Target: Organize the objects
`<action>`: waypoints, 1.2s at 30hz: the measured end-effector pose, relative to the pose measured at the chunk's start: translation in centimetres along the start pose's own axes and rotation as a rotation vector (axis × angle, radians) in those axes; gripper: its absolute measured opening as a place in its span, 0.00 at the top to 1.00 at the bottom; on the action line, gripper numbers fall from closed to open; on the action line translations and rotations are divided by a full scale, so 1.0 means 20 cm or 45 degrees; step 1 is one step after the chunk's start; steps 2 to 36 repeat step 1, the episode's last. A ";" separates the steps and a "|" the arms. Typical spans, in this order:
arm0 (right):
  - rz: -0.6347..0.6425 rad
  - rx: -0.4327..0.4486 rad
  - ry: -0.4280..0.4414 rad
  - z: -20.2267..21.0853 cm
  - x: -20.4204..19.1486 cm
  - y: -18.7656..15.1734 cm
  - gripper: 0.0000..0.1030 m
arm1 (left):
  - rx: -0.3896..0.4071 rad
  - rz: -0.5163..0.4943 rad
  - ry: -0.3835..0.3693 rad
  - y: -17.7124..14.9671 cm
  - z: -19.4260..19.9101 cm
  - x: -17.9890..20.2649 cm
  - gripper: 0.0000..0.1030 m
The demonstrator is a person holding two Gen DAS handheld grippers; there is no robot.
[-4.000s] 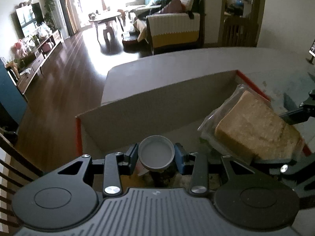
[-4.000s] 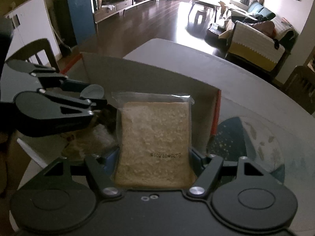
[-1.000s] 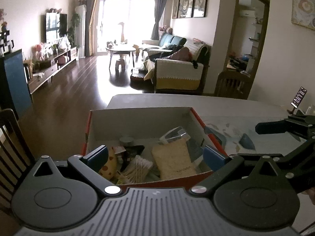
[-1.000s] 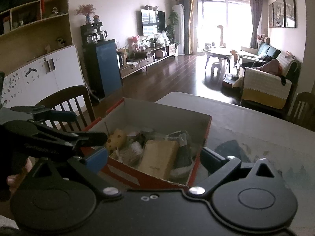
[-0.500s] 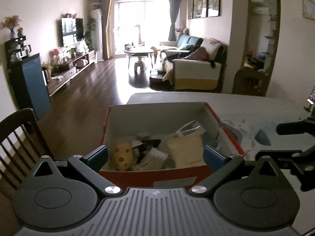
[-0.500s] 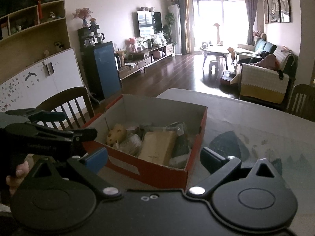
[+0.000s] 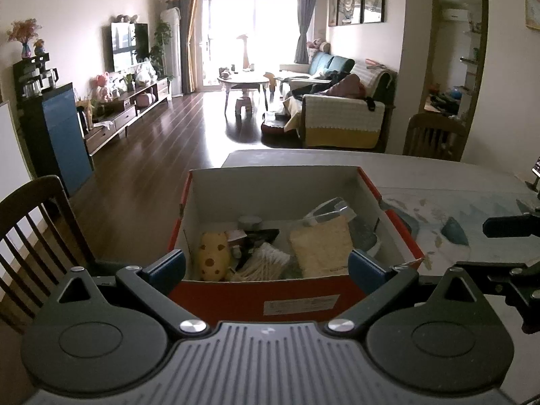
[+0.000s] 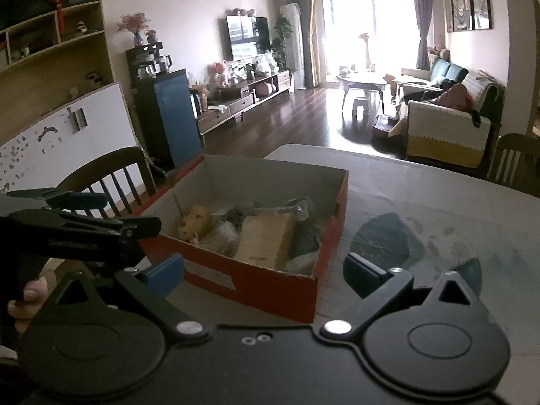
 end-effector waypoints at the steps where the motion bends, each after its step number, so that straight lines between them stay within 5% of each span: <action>1: -0.006 -0.002 -0.006 0.00 0.01 0.00 0.02 | -0.003 0.001 -0.007 0.00 0.00 0.00 0.00; 36: -0.006 -0.002 -0.006 0.00 0.01 0.00 0.02 | -0.003 0.001 -0.007 0.00 0.00 0.00 0.00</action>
Point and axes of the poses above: each gripper's, at about its wrist camera, not at the fingertips, and z roughly against the way its jaws point, x to its right, y to its top, the point moved 8 cm from there along -z, roughly the way its jaws point, and after that the axes turned 2 degrees about y, right-handed, at the moved point
